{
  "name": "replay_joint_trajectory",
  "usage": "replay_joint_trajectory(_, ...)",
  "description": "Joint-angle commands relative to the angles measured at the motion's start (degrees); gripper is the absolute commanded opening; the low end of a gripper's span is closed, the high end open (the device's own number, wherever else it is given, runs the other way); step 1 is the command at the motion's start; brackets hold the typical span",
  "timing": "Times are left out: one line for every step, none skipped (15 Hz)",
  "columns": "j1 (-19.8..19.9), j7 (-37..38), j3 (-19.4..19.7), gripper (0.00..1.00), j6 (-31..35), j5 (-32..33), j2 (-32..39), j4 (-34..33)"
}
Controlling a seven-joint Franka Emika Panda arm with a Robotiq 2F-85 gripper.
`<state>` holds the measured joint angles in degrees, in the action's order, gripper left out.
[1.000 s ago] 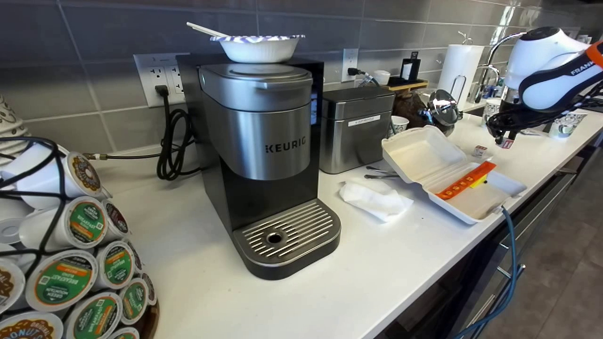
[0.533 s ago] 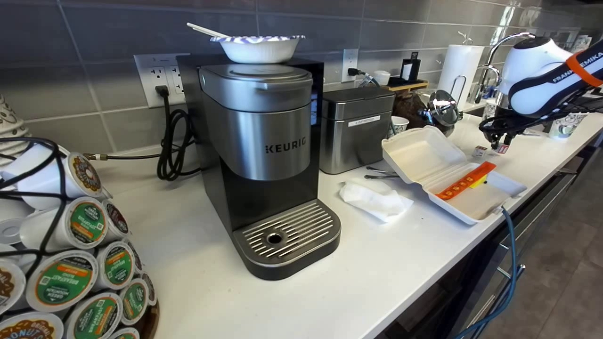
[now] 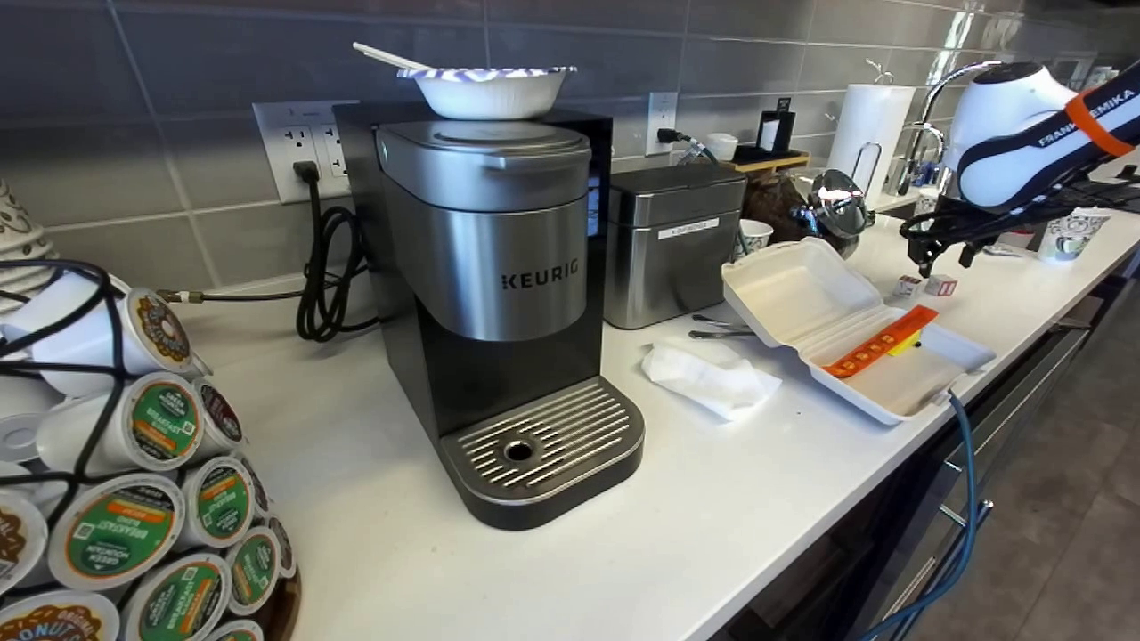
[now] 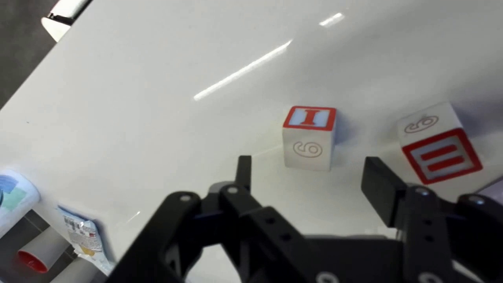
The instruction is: Shift the cubes to the counter
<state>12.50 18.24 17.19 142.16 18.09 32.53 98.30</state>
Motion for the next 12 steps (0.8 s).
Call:
replay_joint_trajectory(-3.94,-0.52,3.03,1.00,1.31,2.97,-11.95,12.44)
replay_joint_trajectory(-3.75,-3.15,3.21,1.00,2.74,4.53,-13.64,14.46)
replay_joint_trajectory(-3.72,-5.66,3.30,1.00,3.69,6.47,-16.04,17.00)
replay_joint_trajectory(-3.50,-7.60,3.26,1.00,5.98,8.51,-18.32,19.75)
replay_joint_trajectory(-3.12,-9.04,2.98,1.00,8.82,9.99,-20.79,22.65)
replay_joint_trajectory(-3.17,-9.24,3.32,1.00,11.97,12.36,-22.77,25.62)
replay_joint_trajectory(-3.21,-8.54,3.74,1.00,16.51,14.78,-24.68,28.67)
replay_joint_trajectory(-3.39,-6.57,4.51,1.00,20.92,17.59,-26.55,31.90)
replay_joint_trajectory(-4.09,-1.70,6.15,1.00,25.65,22.53,-28.35,35.15)
replay_joint_trajectory(-5.61,2.16,9.01,1.00,30.33,27.89,-30.03,38.04)
replay_joint_trajectory(-7.71,7.18,12.94,1.00,33.82,32.26,-30.48,38.27)
replay_joint_trajectory(-4.51,0.61,7.80,1.00,28.96,25.50,-26.26,33.27)
